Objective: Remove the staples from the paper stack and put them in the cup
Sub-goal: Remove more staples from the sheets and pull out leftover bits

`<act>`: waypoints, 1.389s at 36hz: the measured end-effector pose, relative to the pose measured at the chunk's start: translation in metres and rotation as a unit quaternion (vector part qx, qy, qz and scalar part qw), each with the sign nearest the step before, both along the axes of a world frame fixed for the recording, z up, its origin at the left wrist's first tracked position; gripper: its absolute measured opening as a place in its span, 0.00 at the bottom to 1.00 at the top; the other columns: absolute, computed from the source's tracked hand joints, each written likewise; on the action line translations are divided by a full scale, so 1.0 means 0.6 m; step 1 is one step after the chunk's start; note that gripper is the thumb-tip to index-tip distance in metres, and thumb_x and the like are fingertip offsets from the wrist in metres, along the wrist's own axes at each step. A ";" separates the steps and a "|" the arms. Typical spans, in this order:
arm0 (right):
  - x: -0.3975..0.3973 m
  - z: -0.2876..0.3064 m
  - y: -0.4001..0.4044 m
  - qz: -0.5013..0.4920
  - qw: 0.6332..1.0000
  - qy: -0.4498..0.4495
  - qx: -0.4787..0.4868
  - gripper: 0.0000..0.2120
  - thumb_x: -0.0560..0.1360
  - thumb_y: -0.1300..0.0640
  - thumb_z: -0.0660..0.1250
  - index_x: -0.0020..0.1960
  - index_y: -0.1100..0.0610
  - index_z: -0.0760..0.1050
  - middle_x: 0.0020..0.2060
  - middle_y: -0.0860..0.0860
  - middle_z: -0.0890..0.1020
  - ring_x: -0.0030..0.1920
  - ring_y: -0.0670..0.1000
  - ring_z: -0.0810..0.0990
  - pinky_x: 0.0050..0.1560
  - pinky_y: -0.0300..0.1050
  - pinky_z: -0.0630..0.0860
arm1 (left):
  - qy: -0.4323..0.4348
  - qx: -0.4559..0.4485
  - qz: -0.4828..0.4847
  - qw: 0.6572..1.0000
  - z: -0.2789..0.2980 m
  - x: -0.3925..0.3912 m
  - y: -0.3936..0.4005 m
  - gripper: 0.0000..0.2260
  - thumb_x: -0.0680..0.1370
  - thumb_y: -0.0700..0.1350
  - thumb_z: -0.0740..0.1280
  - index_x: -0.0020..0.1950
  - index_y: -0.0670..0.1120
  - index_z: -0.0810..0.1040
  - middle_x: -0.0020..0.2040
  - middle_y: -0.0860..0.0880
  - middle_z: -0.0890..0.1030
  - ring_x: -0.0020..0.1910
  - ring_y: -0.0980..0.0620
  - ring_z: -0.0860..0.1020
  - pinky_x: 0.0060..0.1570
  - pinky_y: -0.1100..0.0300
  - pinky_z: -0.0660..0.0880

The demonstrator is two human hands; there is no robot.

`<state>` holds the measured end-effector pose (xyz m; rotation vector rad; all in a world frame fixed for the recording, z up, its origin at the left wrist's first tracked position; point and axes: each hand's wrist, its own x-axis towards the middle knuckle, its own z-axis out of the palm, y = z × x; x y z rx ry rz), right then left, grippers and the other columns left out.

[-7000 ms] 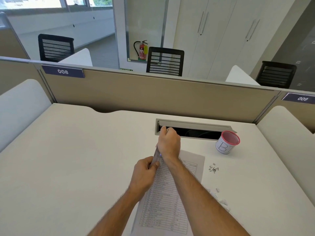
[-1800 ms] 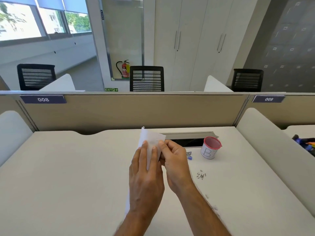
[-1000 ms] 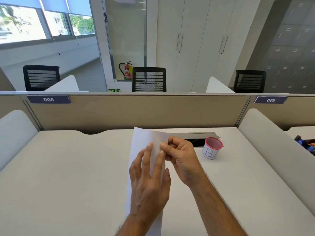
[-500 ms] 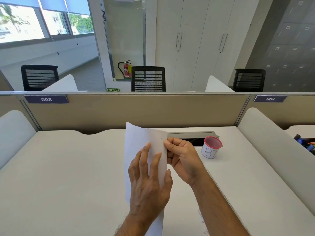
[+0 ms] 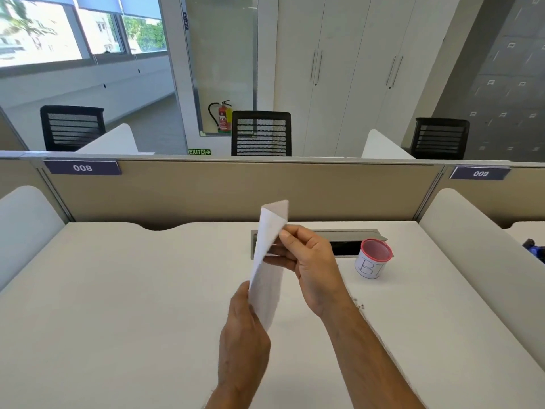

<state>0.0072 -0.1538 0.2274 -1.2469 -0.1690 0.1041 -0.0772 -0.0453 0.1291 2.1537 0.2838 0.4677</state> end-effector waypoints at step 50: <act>0.222 -0.371 0.175 0.015 0.910 0.268 -0.314 0.12 0.73 0.71 0.68 0.47 0.55 0.80 0.51 0.53 0.86 0.53 0.56 0.84 0.59 0.54 0.82 | 0.179 -0.250 0.124 0.944 -0.182 0.219 0.339 0.12 0.81 0.34 0.66 0.64 0.42 0.78 0.55 0.45 0.85 0.40 0.48 0.86 0.35 0.58 0.84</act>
